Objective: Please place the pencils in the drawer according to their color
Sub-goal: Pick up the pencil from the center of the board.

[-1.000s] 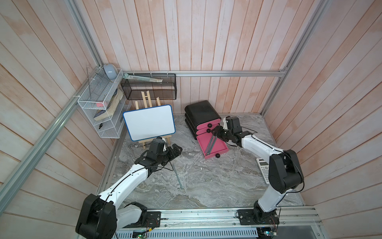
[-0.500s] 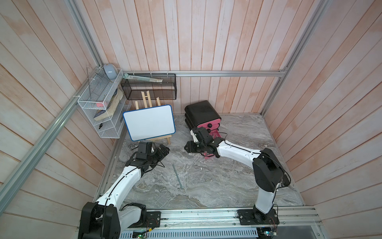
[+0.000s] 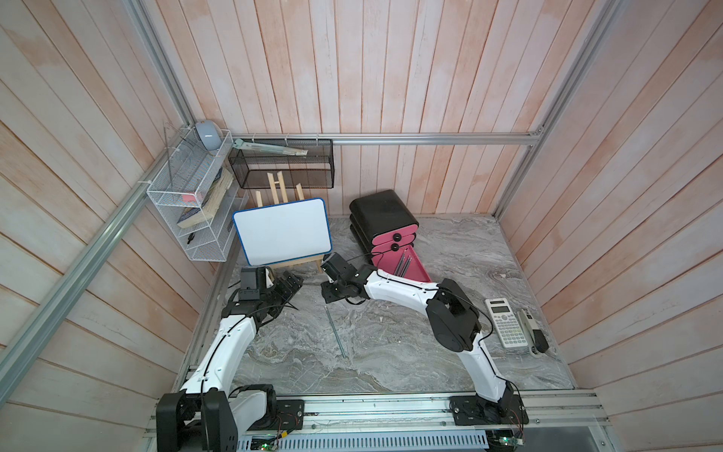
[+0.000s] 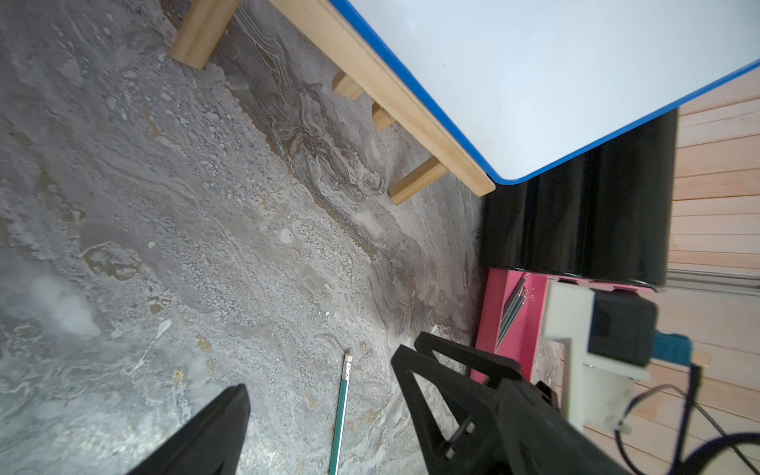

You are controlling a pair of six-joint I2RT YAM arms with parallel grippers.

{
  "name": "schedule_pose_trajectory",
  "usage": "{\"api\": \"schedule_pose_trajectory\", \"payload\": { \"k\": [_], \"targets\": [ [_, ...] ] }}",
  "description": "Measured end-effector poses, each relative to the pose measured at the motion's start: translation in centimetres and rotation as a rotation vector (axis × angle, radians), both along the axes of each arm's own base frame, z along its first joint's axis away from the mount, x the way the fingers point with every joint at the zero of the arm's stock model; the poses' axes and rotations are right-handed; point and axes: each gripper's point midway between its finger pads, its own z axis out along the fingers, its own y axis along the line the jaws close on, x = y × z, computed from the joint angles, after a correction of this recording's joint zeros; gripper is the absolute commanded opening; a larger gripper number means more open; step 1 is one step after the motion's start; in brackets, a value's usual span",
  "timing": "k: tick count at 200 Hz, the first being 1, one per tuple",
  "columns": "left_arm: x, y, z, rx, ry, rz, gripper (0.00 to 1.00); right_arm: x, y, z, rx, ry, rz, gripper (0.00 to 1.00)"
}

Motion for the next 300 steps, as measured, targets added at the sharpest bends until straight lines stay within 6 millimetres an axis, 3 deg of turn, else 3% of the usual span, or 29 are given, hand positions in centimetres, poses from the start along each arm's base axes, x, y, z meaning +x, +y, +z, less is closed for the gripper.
{"api": "schedule_pose_trajectory", "payload": {
  "k": [53,113,194,209,244,300],
  "targets": [
    [0.0,0.2,0.2,-0.01,-0.008,-0.003,1.0,-1.5,0.0,-2.2,-0.108,-0.017,0.04,0.42],
    [-0.3,0.5,0.1,-0.015,-0.008,0.004,1.0,-1.9,0.1,-4.1,-0.168,-0.023,0.064,0.38],
    [-0.4,0.5,0.5,-0.027,-0.022,0.003,1.0,-2.1,0.6,-4.3,-0.213,-0.067,0.083,0.29],
    [-0.4,0.6,0.5,-0.027,-0.024,0.004,1.0,-2.3,0.7,-4.4,-0.217,-0.069,0.089,0.23],
    [-0.6,0.5,0.5,-0.028,-0.024,0.002,1.0,-3.0,1.2,-4.3,-0.212,-0.071,0.102,0.0],
    [-0.7,0.4,0.4,-0.032,-0.022,-0.002,1.0,-3.0,1.3,-4.2,-0.188,-0.059,0.095,0.0]
  ]
}}
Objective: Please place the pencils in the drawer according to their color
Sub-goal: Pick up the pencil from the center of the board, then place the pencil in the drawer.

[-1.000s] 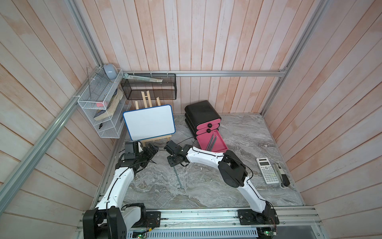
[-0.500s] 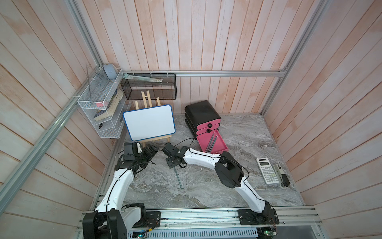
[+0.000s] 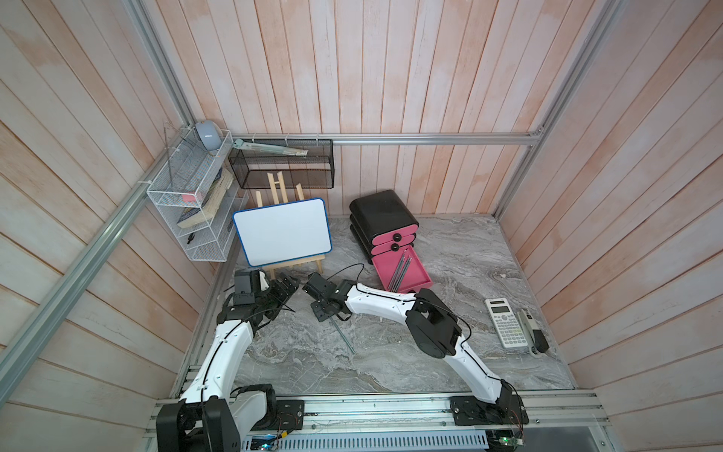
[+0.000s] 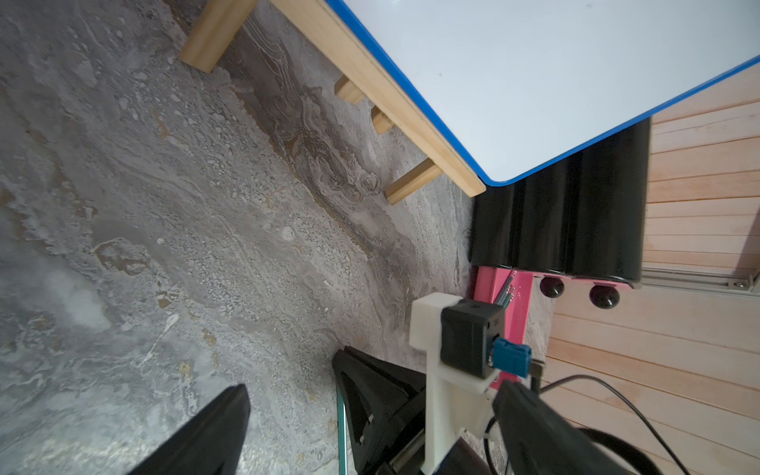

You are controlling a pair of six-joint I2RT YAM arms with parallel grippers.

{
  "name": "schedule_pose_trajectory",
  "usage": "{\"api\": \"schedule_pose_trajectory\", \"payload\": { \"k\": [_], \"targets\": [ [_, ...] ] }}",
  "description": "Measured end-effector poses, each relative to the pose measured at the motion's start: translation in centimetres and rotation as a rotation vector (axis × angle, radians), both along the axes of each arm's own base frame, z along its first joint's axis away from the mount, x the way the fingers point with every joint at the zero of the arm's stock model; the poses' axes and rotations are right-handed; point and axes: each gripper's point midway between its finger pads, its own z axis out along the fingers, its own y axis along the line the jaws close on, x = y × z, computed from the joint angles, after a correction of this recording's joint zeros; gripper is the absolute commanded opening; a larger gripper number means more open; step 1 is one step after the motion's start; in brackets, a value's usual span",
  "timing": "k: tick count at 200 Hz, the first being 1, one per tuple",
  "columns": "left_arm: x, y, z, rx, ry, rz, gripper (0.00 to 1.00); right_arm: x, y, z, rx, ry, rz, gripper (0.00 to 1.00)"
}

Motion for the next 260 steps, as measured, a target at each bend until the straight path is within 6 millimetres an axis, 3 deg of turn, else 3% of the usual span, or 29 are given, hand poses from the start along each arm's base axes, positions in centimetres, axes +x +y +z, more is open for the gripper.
{"api": "schedule_pose_trajectory", "payload": {
  "k": [19,45,74,114,146,205,260],
  "targets": [
    [-0.1,-0.2,0.1,-0.005,-0.005,-0.01,0.99,0.0,-0.8,0.1,0.032,0.037,-0.019,0.0],
    [-0.3,-0.5,0.3,-0.017,-0.011,-0.028,1.0,0.6,-3.7,0.7,0.086,0.111,-0.089,0.0],
    [-0.4,-1.4,0.4,-0.026,-0.013,-0.059,1.0,3.0,-6.4,3.6,0.208,0.143,-0.189,0.0],
    [-1.3,-5.6,0.3,-0.019,-0.009,-0.18,1.0,5.7,-8.5,8.9,0.402,0.137,-0.268,0.0],
    [-2.0,-9.6,-0.5,-0.013,0.017,-0.276,1.0,7.2,-10.6,10.8,0.515,0.158,-0.333,0.0],
    [-1.9,-15.8,-0.3,0.012,0.014,-0.402,1.0,11.9,-19.3,11.3,0.627,0.149,-0.557,0.0],
    [-1.2,-18.5,0.2,0.019,-0.001,-0.439,1.0,15.7,-27.6,11.4,0.675,0.066,-0.773,0.0]
  ]
}}
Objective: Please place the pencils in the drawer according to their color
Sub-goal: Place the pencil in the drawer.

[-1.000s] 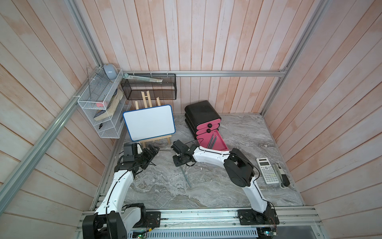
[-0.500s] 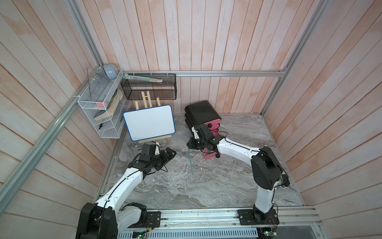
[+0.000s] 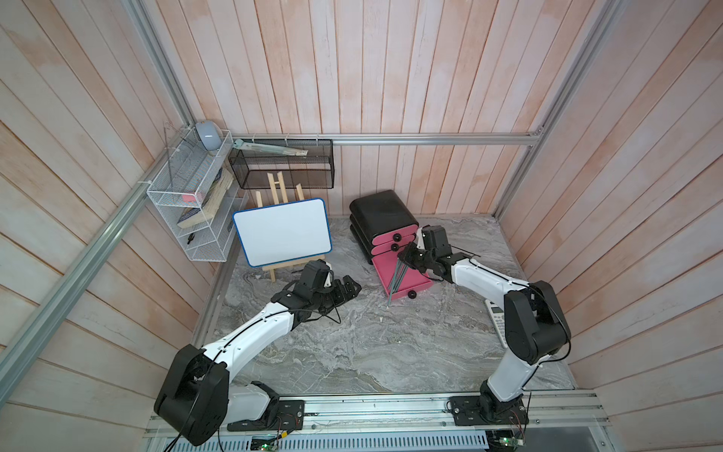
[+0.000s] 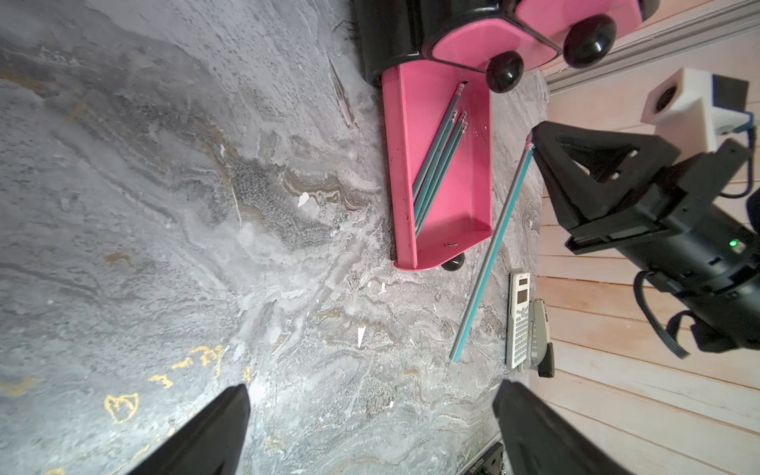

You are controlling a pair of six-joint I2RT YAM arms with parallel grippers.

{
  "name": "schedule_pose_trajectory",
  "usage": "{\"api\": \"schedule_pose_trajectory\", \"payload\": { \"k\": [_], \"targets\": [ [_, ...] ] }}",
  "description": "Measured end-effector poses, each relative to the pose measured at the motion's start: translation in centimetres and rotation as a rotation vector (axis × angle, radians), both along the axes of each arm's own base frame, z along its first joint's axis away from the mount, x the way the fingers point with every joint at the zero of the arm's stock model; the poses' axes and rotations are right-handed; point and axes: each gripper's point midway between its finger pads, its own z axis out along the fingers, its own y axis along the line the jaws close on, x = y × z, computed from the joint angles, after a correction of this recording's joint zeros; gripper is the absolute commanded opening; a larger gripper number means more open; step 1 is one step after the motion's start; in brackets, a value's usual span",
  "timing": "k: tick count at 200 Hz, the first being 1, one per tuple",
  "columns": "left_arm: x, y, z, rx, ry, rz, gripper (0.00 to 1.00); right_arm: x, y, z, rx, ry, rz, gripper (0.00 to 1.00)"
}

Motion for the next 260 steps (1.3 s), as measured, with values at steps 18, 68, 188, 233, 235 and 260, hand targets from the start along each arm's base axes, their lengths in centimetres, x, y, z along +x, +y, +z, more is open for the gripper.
{"api": "schedule_pose_trajectory", "payload": {
  "k": [18,68,188,233,235,260],
  "targets": [
    [0.2,-0.5,0.1,-0.001,-0.006,-0.006,0.99,0.9,-2.5,-0.2,-0.006,-0.007,-0.082,0.0],
    [0.2,-0.8,-0.1,0.003,0.0,-0.01,1.0,2.6,-6.5,-0.6,-0.045,-0.042,-0.25,0.0],
    [0.4,-0.9,-0.3,0.0,0.001,-0.008,1.0,4.2,-6.4,-4.3,-0.115,-0.027,-0.304,0.0],
    [0.6,-1.0,-0.2,-0.002,-0.003,-0.009,1.0,3.6,-3.5,-4.1,-0.117,-0.041,-0.226,0.26],
    [0.6,-1.0,-0.2,-0.002,-0.003,-0.009,1.0,3.5,-3.4,-4.1,-0.114,-0.04,-0.225,0.29],
    [1.0,-1.3,0.6,-0.01,-0.019,-0.008,1.0,3.2,-2.6,-4.2,-0.105,-0.036,-0.19,0.48]
  ]
}}
